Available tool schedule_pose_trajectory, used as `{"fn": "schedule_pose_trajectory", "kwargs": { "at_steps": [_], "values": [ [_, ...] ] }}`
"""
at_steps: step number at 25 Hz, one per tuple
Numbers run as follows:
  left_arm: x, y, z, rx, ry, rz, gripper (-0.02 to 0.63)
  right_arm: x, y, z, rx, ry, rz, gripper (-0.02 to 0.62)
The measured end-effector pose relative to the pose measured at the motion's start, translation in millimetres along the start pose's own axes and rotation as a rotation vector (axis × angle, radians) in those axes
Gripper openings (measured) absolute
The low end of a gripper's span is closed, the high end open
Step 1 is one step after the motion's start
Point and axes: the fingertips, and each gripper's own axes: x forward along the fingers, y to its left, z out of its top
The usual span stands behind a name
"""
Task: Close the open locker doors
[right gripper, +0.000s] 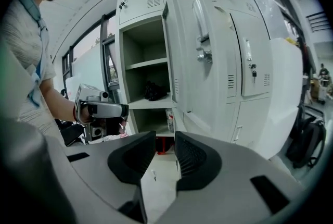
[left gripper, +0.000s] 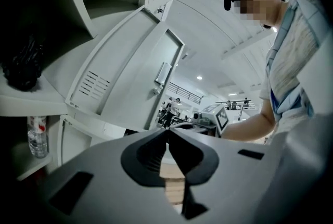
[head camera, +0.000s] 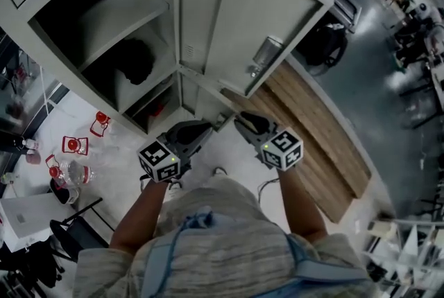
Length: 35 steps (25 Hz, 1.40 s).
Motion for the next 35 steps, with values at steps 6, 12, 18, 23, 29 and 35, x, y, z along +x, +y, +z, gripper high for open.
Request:
{"fn": "schedule_pose_trajectory", "kwargs": {
  "at_steps": [6, 12, 18, 23, 29, 35],
  "values": [
    [10, 3, -4, -0.02, -0.019, 0.034, 0.003, 4, -22, -12, -0.005, 0.06, 0.022, 0.087],
    [20, 4, -11, -0.04, -0.019, 0.036, 0.003, 14, -34, -32, -0.024, 0.132, 0.032, 0.087],
    [25, 2, -20, -0.054, -0.007, 0.048, 0.003, 26, -43, -41, -0.038, 0.163, 0.05, 0.087],
    [22, 0, -23, -0.048, 0.01, 0.055, 0.003, 30, -43, -45, -0.049, 0.193, 0.07, 0.086],
    [14, 4, -24, -0.029, 0.023, 0.082, 0.003, 30, -46, -47, -0.037, 0.193, 0.062, 0.086],
    [3, 9, -27, -0.041, 0.028, 0.1, 0.003, 30, -44, -46, -0.039, 0.192, 0.044, 0.086]
  ]
}}
